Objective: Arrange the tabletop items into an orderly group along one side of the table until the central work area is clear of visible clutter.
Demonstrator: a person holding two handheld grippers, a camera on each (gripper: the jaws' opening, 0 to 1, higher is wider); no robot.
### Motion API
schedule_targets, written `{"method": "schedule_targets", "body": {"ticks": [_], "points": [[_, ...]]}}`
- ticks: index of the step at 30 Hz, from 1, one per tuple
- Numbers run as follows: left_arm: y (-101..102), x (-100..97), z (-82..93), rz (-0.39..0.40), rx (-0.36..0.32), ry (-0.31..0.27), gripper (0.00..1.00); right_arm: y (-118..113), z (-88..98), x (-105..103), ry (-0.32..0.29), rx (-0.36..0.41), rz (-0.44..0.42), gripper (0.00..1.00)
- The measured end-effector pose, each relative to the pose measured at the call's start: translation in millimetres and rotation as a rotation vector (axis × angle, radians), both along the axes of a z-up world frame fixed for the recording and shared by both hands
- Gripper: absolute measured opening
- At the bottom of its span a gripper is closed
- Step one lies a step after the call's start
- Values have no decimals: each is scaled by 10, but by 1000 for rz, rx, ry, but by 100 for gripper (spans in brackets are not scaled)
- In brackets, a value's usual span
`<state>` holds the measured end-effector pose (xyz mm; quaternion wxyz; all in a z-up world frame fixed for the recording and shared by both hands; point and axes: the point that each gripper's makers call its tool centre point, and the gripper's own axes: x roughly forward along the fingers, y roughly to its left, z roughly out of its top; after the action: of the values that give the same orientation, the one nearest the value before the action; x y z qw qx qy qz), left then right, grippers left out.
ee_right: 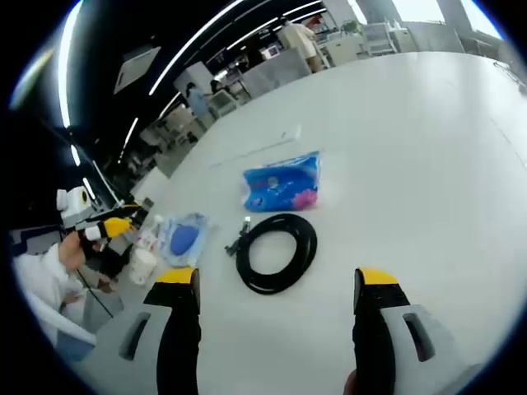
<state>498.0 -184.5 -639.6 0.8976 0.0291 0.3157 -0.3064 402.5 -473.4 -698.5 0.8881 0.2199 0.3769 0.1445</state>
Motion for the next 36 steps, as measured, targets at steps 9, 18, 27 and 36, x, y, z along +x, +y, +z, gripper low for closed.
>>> {"method": "schedule_targets", "body": {"ticks": [9, 18, 27, 36], "points": [[183, -94, -51, 40, -7, 13, 91, -68, 57, -82, -10, 8, -9, 74], [308, -133, -126, 63, -1, 37, 90, -74, 5, -189, 12, 34, -36, 73], [318, -84, -135, 81, -11, 39, 90, -65, 96, -146, 2, 75, -56, 72], [375, -119, -135, 83, 1, 30, 89, -56, 86, -157, 1, 84, -64, 71]]}}
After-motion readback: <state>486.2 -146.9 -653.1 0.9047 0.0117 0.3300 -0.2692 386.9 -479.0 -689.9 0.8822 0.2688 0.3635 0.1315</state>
